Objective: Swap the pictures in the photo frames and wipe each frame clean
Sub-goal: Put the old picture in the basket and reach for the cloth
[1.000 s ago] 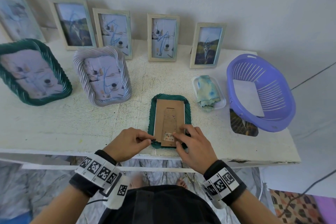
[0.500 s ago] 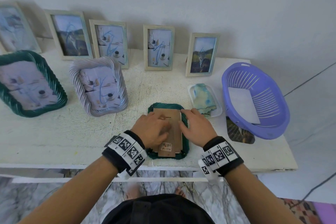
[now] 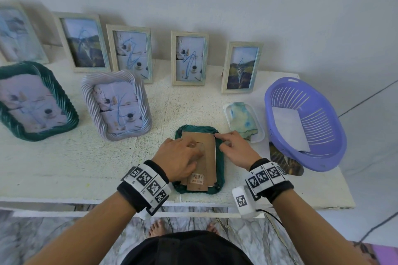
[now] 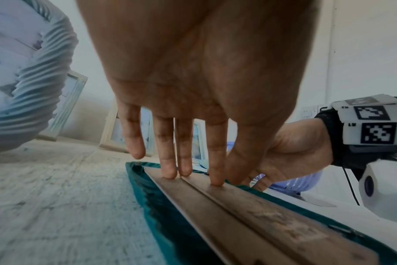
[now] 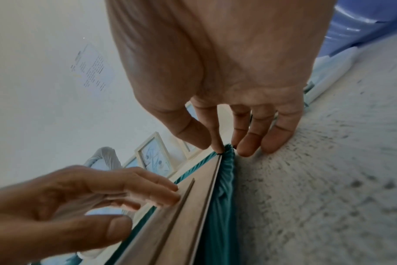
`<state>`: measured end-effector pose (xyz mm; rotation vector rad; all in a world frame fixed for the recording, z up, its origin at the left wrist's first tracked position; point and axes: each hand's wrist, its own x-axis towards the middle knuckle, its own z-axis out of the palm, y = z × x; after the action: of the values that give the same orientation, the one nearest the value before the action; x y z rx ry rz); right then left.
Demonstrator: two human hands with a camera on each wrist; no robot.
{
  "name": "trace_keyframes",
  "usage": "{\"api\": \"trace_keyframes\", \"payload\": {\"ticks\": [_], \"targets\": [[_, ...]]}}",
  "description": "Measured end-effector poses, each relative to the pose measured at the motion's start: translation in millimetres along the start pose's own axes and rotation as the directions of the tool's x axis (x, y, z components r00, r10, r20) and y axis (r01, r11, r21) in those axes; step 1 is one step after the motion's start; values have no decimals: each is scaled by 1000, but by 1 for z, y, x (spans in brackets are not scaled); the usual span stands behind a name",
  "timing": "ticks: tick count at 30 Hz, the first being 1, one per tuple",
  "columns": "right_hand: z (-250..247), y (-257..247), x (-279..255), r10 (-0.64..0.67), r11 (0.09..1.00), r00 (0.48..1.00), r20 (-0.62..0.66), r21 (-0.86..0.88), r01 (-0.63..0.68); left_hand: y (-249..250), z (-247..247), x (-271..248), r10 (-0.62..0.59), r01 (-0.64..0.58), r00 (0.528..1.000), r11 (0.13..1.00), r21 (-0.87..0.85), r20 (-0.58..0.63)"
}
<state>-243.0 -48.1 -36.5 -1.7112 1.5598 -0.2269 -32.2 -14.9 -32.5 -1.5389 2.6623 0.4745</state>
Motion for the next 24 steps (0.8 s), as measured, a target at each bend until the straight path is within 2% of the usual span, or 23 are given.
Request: {"api": "trace_keyframes", "payload": {"ticks": [6,10,13,14,16,18,19,21,24], "targets": [[6,6,3,-23,1000,999,-24,-12,23,-1,0,1,11,-11,1000,1000,-8,-17],[11,6,-4,-109,951,994,-31,-293,95,-7,0,-1,33,-34,999,998,-58,-10],[18,0,-14,-129,902,991,-34,-419,103,-16,-3,-1,20,-12,999,988,-154,49],[20,-1,-15,-128,888,991,-43,-449,95,-19,-4,0,2,9,999,977,-213,52],[22,-1,-14,-134,862,989,-57,-499,88,-25,-2,3,-83,70,996,939,-337,-26],[22,-2,-12,-126,858,990,-64,-507,76,-30,2,5,-211,155,970,919,-361,-121],[22,-2,-11,-119,861,991,-63,-504,72,-32,4,6,-270,211,954,914,-346,-132],[22,-2,-11,-121,857,991,-60,-509,74,-35,6,7,-342,297,935,899,-320,-92],[22,-2,-12,-127,856,990,-59,-510,80,-37,9,8,-362,315,930,869,-382,-58]]}}
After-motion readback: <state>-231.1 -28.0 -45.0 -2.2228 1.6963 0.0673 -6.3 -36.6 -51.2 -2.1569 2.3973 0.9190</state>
